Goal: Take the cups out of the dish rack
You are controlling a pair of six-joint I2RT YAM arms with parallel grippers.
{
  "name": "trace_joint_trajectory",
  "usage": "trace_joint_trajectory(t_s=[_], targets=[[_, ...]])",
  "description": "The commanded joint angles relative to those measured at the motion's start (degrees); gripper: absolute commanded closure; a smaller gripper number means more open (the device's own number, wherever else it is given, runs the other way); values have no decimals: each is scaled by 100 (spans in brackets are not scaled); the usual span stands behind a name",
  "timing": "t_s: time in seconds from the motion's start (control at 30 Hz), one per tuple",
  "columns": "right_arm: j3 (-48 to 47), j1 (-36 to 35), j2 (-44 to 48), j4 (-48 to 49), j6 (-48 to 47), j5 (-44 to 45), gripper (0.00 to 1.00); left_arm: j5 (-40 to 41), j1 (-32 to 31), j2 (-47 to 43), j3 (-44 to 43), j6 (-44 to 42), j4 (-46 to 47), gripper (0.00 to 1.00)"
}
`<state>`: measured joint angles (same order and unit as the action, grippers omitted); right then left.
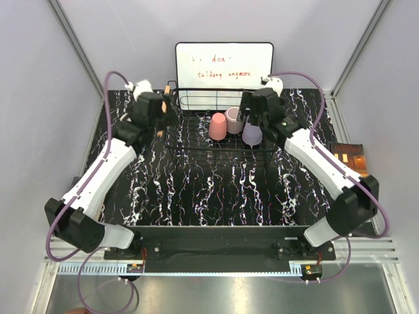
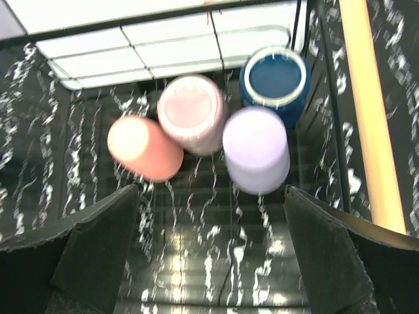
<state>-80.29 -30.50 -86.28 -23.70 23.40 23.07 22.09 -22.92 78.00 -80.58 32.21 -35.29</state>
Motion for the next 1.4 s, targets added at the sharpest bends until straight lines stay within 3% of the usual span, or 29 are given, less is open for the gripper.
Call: trace_joint_trajectory(t_s=[0.0,0.13,0.37,0.6,1.13,1.23,1.27,1.37], targets=[[-751,-105,-582,-548,-608,576,0,788,-538,-363,619,223,58,1],[-1181,-70,-1118,-679,-705,611,0,88,-556,-776,1166,365,136,1],[-1893,158,-2014,-1013,-556,567,0,190,-688,-1181,1474,199,119,1],[-1920,588,-2288,-1075,-310,330,0,129,-688,-1190,1589,154,66,1],[-2184,747,-3000,-1013,-353,-408,1,-99,-696,-795,1501,146,75,1],[-2157,756,-3026,-1013,-310,-452,10,-117,-697,-786,1518,154,75,1],[-2123,756,-3018,-1013,-292,-470,23,-108,-697,-777,1510,154,75,1],[-2061,756,-2948,-1005,-274,-488,37,-108,-697,-751,1501,154,75,1]])
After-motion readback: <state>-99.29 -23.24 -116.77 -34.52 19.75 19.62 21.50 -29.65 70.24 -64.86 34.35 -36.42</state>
